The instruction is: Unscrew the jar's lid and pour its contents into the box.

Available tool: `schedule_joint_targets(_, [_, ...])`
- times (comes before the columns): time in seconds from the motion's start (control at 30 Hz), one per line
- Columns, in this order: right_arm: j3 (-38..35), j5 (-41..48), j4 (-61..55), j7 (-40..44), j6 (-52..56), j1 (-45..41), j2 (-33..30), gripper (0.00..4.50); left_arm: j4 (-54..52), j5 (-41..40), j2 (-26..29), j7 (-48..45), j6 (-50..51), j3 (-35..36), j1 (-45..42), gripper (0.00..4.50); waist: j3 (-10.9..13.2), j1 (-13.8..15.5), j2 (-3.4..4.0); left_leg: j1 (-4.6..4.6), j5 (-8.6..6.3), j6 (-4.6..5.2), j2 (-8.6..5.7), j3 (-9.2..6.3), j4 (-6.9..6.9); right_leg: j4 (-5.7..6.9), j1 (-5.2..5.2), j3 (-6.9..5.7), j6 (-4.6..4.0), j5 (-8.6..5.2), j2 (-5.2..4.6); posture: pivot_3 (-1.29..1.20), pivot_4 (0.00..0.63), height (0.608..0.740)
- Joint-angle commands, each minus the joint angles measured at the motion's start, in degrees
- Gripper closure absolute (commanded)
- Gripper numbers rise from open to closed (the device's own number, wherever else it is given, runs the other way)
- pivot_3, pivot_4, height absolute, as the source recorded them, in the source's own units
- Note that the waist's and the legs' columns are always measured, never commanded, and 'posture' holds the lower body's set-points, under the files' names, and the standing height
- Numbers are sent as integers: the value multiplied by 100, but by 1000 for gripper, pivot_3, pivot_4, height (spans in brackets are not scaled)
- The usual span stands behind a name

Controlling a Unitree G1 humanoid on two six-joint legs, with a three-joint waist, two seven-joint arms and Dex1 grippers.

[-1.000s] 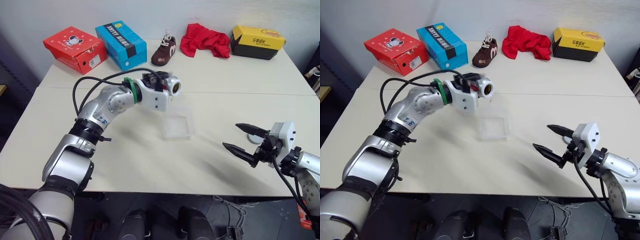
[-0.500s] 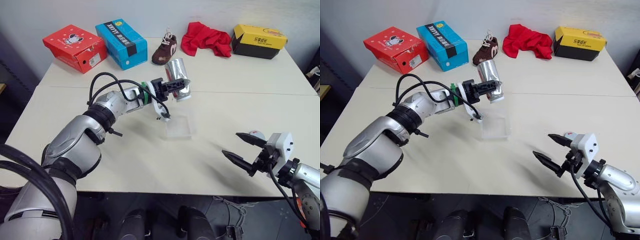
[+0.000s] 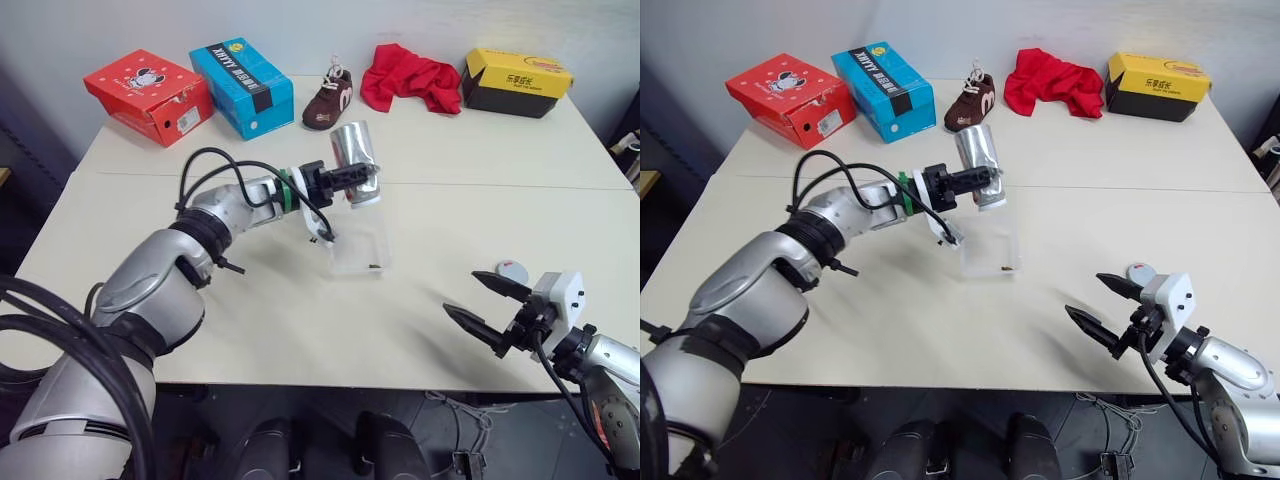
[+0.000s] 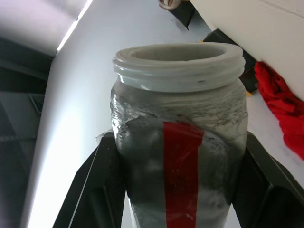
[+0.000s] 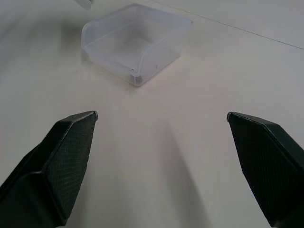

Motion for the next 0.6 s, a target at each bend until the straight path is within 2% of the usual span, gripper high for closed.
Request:
schedule_joint_targets(0.03, [-242,112,-2,86,-193,-31,54,20,170,-2305,205,-1737,-1899,1295,285,2147,-1,-13,1,1,1,-4,4,0,1,-1,0,1,0,0,-5,0,150,740])
schedule_joint_targets(0.1, [-255,116,111,146,-330,-124,122,20,237,-3751,189,-3125,-2514,2044,611,2147,-2,-18,3,5,3,-10,8,-1,3,1,1,0,-1,0,-11,0,150,740])
schedule_joint_targets(0.17, [-218,146,338,506,-771,-329,230,20,30,-5606,47,-5099,-2159,2973,1071,2147,-3,-21,5,8,4,-12,9,-4,12,9,2,-3,-2,0,-11,0,150,740])
schedule_joint_targets(0.23, [-180,198,573,893,-1140,-496,312,20,-508,-7172,-64,-6898,-1118,3748,1529,2147,-2,-52,5,7,4,-13,8,-2,31,27,4,-8,-2,0,12,0,150,740])
schedule_joint_targets(0.3, [-158,224,865,1208,-1454,-670,402,20,-1251,-8215,-33,-7911,104,4333,1999,2147,-3,-85,5,1,4,-12,9,-3,53,40,6,-10,-2,-1,24,0,150,740])
schedule_joint_targets(0.43, [-82,309,1294,1775,-1951,-987,533,20,-2985,-9466,253,-8434,2059,5319,3182,2147,-3,-154,5,6,3,-7,6,-7,79,69,15,-7,-1,-1,24,0,150,740])
schedule_joint_targets(0.53, [-6,457,1526,2217,-2262,-1274,677,20,-4133,-10278,373,-8136,3056,6275,4210,2147,-3,-182,4,20,4,-7,6,-6,79,81,21,3,-1,-1,23,0,150,740])
schedule_joint_targets(0.6, [52,497,1633,2392,-2442,-1480,794,20,-4835,-10621,316,-7698,3241,7040,5047,2147,-3,-242,5,38,3,-10,10,-5,76,82,32,11,-2,-1,22,0,150,740])
